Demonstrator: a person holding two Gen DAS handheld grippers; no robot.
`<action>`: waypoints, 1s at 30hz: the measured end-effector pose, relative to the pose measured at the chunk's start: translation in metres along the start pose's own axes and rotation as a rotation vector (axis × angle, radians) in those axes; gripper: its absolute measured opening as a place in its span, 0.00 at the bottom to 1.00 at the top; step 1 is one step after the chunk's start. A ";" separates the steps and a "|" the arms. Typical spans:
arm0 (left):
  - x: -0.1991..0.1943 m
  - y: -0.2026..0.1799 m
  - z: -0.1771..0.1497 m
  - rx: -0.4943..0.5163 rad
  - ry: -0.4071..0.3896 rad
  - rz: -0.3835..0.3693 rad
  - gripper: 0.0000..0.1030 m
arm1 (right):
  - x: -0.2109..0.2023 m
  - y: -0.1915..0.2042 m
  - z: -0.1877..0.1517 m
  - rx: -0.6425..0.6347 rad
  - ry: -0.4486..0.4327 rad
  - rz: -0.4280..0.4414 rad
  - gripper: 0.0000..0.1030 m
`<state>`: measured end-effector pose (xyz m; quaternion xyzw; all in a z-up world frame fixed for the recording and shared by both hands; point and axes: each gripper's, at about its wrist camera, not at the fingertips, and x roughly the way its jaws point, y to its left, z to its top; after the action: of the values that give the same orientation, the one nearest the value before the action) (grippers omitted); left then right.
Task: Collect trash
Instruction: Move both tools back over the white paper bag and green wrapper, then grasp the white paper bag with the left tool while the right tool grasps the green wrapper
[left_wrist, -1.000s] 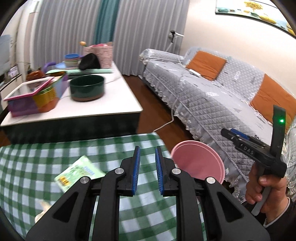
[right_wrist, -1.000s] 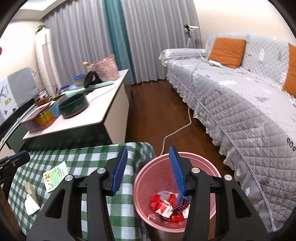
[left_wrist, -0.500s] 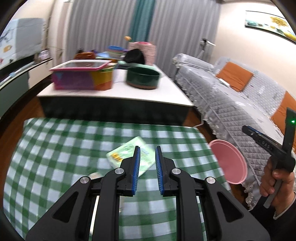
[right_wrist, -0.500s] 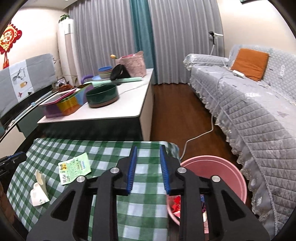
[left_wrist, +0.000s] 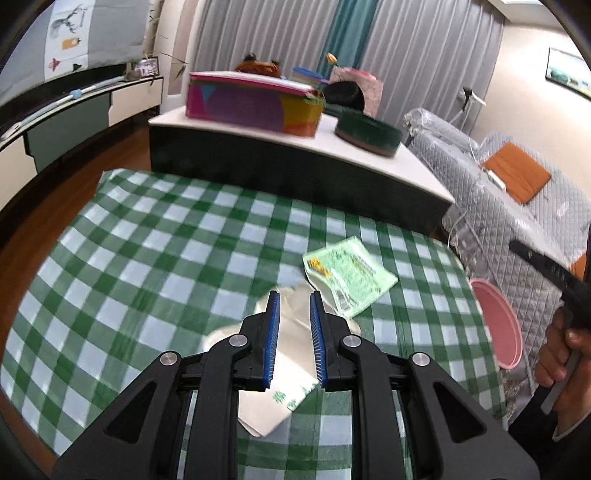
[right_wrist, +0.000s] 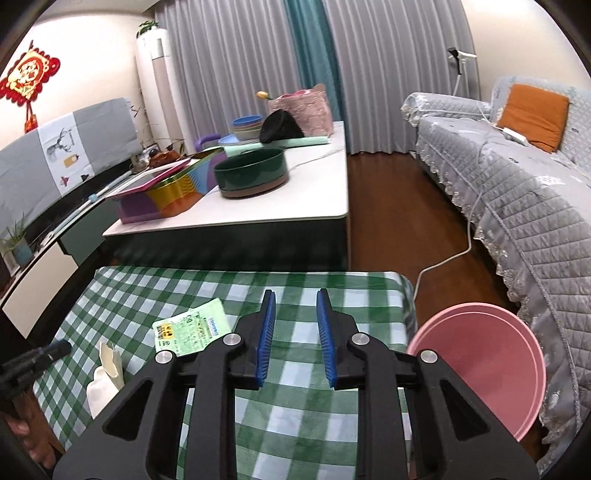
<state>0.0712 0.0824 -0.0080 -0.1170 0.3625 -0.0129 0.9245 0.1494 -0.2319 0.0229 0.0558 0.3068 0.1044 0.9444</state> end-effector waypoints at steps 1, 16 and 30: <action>0.004 -0.004 -0.004 0.008 0.012 -0.004 0.22 | 0.002 0.002 -0.001 -0.003 0.005 0.001 0.23; 0.057 -0.033 -0.026 0.092 0.100 0.188 0.33 | 0.033 0.032 -0.023 -0.078 0.094 0.046 0.24; 0.044 0.004 0.001 0.016 0.029 0.257 0.17 | 0.096 0.135 -0.060 -0.187 0.208 0.184 0.27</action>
<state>0.1040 0.0812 -0.0379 -0.0621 0.3877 0.1014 0.9141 0.1684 -0.0761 -0.0570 -0.0157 0.3852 0.2237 0.8951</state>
